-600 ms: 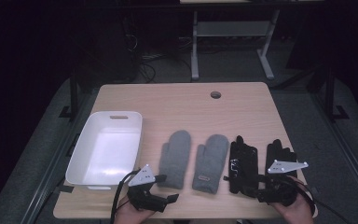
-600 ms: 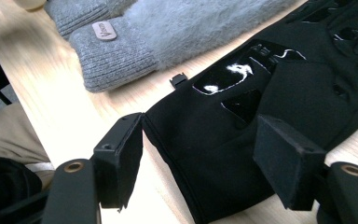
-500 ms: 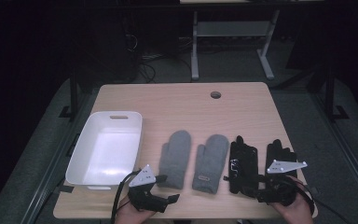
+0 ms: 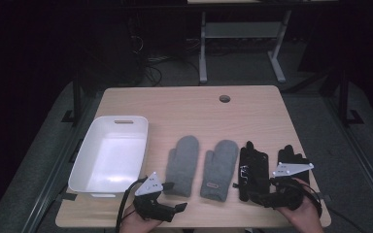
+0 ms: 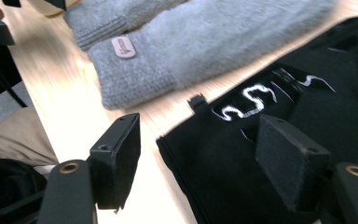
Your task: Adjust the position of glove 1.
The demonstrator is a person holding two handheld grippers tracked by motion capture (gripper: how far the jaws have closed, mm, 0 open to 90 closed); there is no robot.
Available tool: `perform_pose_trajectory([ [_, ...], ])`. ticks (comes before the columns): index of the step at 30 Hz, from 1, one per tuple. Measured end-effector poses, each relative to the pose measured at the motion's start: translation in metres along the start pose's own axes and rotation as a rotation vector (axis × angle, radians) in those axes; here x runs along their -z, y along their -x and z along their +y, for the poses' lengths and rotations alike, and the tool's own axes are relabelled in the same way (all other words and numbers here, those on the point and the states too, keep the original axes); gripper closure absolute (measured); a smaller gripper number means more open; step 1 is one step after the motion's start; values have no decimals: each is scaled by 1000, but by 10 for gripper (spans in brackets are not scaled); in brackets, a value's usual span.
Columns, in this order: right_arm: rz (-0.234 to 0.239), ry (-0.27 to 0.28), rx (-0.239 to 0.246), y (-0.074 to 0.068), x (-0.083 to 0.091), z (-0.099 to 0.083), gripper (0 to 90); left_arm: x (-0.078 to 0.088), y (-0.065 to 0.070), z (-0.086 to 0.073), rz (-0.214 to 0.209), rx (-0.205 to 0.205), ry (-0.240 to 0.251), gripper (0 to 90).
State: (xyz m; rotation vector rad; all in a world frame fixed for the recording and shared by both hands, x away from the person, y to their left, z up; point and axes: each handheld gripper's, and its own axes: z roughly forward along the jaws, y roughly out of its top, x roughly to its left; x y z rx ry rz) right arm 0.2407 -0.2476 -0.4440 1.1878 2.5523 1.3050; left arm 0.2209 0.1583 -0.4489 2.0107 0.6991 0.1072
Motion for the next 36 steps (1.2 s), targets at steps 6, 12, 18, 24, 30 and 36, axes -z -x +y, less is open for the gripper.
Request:
perform_pose_trajectory([
  [6,2,-34,55,-8,-7,20,303,4,1,-1,7,4,8,178],
  [12,15,-69,81,-11,-15,41,302,5,0,1,11,1,10,178],
  [18,19,-101,122,-12,-25,63,303,5,0,0,11,5,13,178],
  [24,25,-140,145,-13,-36,86,318,6,0,1,14,-8,13,178],
  [30,32,-188,169,-14,-48,105,329,9,3,2,10,1,28,178],
  [36,13,-241,191,-12,-70,113,328,9,2,2,10,-7,24,178],
])
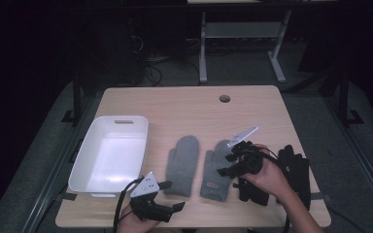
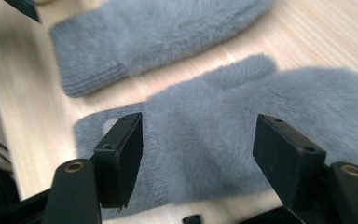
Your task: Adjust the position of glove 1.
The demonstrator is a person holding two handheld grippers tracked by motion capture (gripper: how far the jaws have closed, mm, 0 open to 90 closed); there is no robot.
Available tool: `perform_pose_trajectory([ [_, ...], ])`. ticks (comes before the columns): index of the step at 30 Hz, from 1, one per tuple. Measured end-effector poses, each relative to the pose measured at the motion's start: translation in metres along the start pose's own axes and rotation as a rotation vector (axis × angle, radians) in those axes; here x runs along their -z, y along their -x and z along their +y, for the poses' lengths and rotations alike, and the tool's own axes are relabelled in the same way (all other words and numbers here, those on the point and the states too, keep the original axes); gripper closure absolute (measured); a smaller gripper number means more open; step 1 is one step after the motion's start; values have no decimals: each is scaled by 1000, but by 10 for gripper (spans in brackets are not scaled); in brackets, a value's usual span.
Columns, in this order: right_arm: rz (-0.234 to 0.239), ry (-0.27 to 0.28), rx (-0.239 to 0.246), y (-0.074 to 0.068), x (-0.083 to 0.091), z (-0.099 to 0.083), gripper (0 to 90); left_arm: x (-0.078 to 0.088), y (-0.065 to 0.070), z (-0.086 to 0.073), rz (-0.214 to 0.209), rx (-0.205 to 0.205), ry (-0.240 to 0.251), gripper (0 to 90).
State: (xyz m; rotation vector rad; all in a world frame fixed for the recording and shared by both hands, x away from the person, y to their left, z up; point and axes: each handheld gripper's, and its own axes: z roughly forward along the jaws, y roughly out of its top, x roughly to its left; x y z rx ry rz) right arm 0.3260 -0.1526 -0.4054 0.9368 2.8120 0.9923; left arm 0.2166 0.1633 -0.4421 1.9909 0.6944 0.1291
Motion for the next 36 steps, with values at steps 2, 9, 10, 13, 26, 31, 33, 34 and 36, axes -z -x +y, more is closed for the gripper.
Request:
perform_pose_trajectory([
  [2,-1,-23,2,2,-7,2,330,0,0,0,0,3,3,178],
  [9,-25,-102,21,7,-30,7,362,1,-1,0,0,-4,0,178],
  [10,-33,-127,32,7,-35,7,371,1,-1,0,1,-4,2,178],
  [13,-50,-154,80,6,-43,4,379,2,-1,0,1,-4,3,179],
  [26,-80,-205,110,-2,-50,6,414,3,0,-1,14,16,9,178],
  [31,-92,-211,108,-1,-49,7,577,4,-1,-2,17,19,10,178],
  [33,-94,-212,108,-1,-49,7,611,4,-1,-2,17,20,12,178],
  [34,-98,-213,109,-1,-49,7,636,4,0,-2,18,17,13,178],
  [36,-107,-215,116,-3,-49,8,715,3,0,-2,17,16,10,179],
])
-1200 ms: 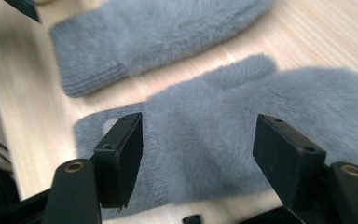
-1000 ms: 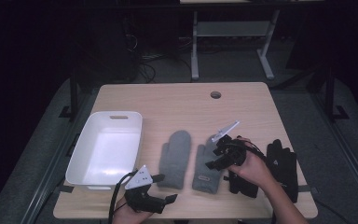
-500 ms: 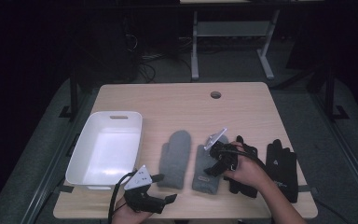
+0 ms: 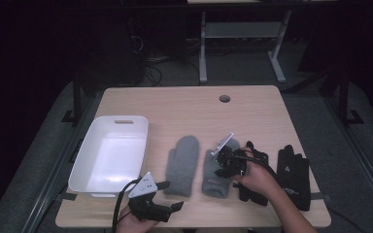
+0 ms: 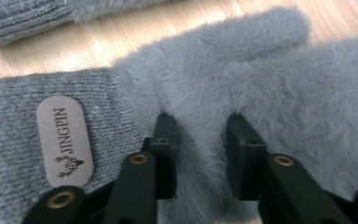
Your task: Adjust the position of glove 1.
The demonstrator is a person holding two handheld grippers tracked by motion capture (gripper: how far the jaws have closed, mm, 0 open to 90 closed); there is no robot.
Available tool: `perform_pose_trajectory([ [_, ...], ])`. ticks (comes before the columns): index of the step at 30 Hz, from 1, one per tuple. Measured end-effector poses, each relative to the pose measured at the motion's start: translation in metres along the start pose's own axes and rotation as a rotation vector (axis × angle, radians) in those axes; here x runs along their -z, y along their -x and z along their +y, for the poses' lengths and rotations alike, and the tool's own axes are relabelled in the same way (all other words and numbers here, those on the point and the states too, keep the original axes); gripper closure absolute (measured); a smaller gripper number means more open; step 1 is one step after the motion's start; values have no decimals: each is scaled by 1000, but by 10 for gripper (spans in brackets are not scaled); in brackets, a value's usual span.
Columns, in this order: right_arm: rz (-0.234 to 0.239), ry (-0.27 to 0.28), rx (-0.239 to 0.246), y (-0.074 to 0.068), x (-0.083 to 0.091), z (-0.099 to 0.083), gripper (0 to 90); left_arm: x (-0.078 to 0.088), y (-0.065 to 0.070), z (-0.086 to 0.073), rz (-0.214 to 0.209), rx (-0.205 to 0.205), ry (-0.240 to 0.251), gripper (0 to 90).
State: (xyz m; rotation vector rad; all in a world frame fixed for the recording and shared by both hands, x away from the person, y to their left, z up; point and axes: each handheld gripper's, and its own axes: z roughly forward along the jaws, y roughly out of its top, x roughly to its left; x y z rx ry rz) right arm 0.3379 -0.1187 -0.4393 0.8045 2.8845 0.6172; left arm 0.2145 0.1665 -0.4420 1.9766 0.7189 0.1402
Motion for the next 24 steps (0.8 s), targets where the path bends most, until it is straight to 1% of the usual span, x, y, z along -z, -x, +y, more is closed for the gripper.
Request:
perform_pose_trajectory([
  [5,8,7,-17,0,2,0,793,0,0,0,1,-2,-2,179],
  [7,11,12,-17,1,3,0,801,0,0,0,5,-5,-1,180],
  [8,25,17,-29,2,5,0,815,1,0,0,9,-5,0,180],
  [9,25,17,-29,2,5,0,815,1,0,0,9,-5,0,180],
  [10,36,30,-37,3,8,-1,825,2,-1,0,10,-3,8,180],
  [11,37,31,-37,2,10,0,828,3,-1,1,12,-8,9,180],
  [12,28,27,-32,1,12,0,831,3,-1,1,12,-7,11,180],
  [15,27,33,-31,-1,16,1,836,4,0,1,18,-5,12,180],
  [16,23,35,-17,-4,19,2,839,6,0,1,22,-1,24,181],
  [19,23,36,-9,-7,23,4,841,8,0,1,24,-2,25,181],
  [22,14,59,-2,-12,37,9,843,11,0,1,29,8,32,181],
  [23,14,59,-2,-12,37,9,843,11,0,1,29,8,32,181],
  [24,14,84,-1,-14,46,14,843,14,1,1,31,22,46,181],
])
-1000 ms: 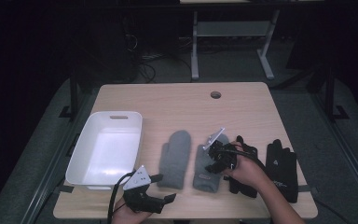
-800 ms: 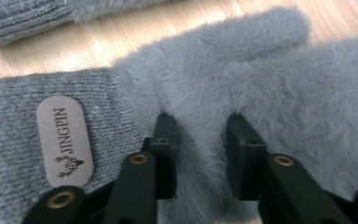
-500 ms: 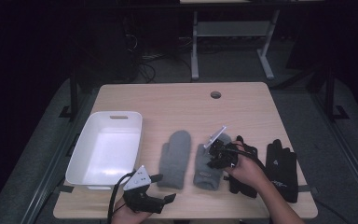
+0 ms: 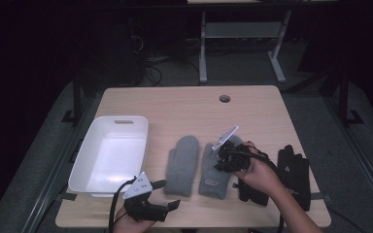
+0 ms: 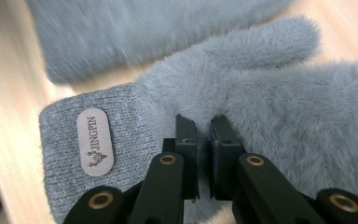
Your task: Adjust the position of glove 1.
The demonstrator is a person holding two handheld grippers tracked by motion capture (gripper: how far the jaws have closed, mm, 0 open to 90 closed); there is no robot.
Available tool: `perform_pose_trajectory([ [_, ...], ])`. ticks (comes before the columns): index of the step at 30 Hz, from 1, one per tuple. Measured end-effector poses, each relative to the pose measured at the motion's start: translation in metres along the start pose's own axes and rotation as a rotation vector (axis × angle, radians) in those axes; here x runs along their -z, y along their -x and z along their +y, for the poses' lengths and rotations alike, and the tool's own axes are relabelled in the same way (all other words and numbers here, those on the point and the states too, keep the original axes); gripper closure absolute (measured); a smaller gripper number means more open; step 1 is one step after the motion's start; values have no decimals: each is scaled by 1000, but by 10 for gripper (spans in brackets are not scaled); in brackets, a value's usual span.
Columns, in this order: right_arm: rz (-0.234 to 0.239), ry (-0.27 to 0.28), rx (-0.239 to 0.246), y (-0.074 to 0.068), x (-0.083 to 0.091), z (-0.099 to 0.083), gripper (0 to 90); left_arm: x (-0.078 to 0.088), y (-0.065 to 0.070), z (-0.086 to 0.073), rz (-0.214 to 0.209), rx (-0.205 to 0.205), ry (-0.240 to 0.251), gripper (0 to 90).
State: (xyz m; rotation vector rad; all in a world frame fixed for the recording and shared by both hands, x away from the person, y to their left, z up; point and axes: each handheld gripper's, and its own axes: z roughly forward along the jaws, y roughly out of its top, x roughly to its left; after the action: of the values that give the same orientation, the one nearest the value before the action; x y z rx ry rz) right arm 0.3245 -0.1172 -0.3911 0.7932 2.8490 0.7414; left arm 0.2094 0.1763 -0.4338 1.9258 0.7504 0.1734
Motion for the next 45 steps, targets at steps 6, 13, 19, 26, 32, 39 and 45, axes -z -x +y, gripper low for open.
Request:
perform_pose_trajectory([
  [6,23,62,37,-16,21,32,841,7,1,2,23,-12,21,180],
  [13,30,60,74,-27,11,67,841,12,1,3,44,-8,38,179],
  [19,81,2,95,-32,-15,95,840,15,-5,3,57,13,50,179],
  [26,101,-39,97,-35,-33,106,841,17,-8,4,75,0,49,180],
  [32,97,-67,80,-29,-42,106,848,18,-9,4,77,15,53,180],
  [39,102,-64,50,-27,-50,104,845,17,-9,4,77,14,51,181],
  [45,113,-6,-2,-19,-51,95,598,15,-9,3,74,19,41,186],
])
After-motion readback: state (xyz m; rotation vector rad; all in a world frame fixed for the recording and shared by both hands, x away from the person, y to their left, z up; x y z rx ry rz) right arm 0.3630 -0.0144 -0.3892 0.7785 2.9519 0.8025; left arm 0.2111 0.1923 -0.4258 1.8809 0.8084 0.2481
